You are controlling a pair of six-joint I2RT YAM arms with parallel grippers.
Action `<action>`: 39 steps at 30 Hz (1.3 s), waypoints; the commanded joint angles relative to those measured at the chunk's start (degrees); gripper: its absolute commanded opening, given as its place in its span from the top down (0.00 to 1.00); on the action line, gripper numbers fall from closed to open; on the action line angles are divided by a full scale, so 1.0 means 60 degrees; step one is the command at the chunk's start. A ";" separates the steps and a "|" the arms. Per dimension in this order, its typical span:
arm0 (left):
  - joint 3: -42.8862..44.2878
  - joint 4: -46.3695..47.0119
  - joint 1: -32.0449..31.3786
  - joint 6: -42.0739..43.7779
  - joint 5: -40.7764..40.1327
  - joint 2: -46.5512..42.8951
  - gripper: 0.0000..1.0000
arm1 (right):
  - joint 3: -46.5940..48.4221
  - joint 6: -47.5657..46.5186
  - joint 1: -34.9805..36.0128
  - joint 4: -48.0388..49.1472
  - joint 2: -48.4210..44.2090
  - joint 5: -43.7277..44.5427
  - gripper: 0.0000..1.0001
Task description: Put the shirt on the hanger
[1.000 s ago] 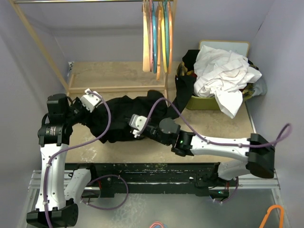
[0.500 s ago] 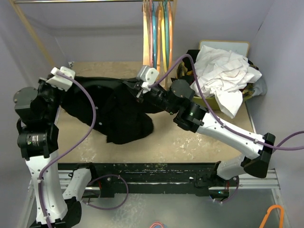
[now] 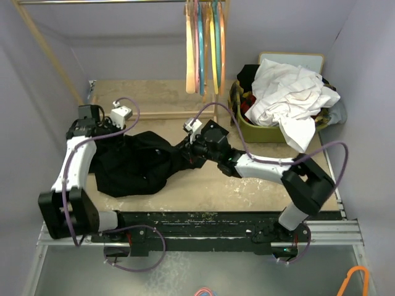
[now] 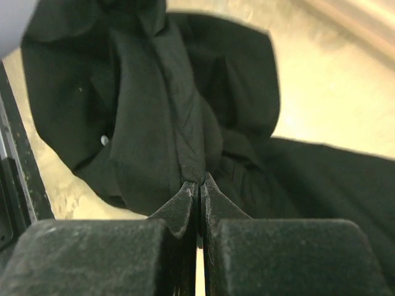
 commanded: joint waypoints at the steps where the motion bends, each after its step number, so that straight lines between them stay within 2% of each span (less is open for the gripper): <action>1: 0.0328 -0.0042 -0.0026 -0.0462 0.1739 0.1395 1.00 | 0.0142 0.0924 0.0094 0.1839 0.0596 -0.0550 1.00; 5: 0.0650 0.0697 -0.0026 -0.0598 0.1616 0.2529 1.00 | 0.0685 0.1124 -0.0083 0.2191 0.1422 -0.0141 1.00; 9: 0.1500 0.0891 -0.0013 -0.0948 0.1517 0.3565 1.00 | 0.1798 0.2083 -0.0590 0.2161 0.2374 0.0300 1.00; 12: 0.2009 0.1070 -0.0012 -0.1209 0.1102 0.4016 1.00 | 0.2200 0.2793 -0.0921 0.1831 0.2780 0.1119 1.00; 14: 0.2364 0.1131 -0.0012 -0.1385 0.0587 0.4199 1.00 | 0.2208 0.3069 -0.1075 0.1842 0.2823 0.1333 0.96; 19: 0.3341 0.0198 -0.0012 -0.1600 -0.0238 0.4296 0.86 | 0.2140 0.3168 -0.1255 0.1505 0.2760 0.1366 0.84; 22: 0.3613 -0.0326 -0.0012 -0.1682 -0.0713 0.3937 0.67 | 0.1998 0.2936 -0.1259 0.1255 0.2681 0.1186 0.52; 23: 0.3634 -0.0353 -0.0001 -0.1744 -0.0932 0.3777 0.58 | 0.1867 0.2875 -0.1256 0.1226 0.2585 0.1202 0.38; 24: 0.3606 -0.0341 0.0002 -0.1792 -0.1156 0.3557 0.39 | 0.1677 0.2804 -0.1263 0.1246 0.2430 0.1260 0.20; 25: 0.3551 -0.0298 0.0003 -0.1871 -0.1451 0.3336 0.05 | 0.1356 0.2692 -0.1258 0.1263 0.2216 0.1399 0.02; 26: 0.3476 -0.0265 -0.0001 -0.1936 -0.1722 0.3106 0.00 | 0.1135 0.2594 -0.1270 0.1285 0.1963 0.1536 0.00; 33: 0.3557 -0.1108 0.0004 -0.2198 -0.2289 0.1337 0.01 | -0.1280 0.1873 -0.1259 0.0973 -0.0557 0.1739 0.00; 35: 0.3934 -0.1817 0.0003 -0.2178 -0.1759 0.0911 0.01 | -0.1877 0.1672 -0.1243 0.0649 -0.1418 0.1735 0.00; 39: 0.4049 -0.2927 0.0003 -0.2440 0.0449 0.0126 0.01 | -0.2761 0.1649 -0.0862 0.0020 -0.3592 0.1423 0.00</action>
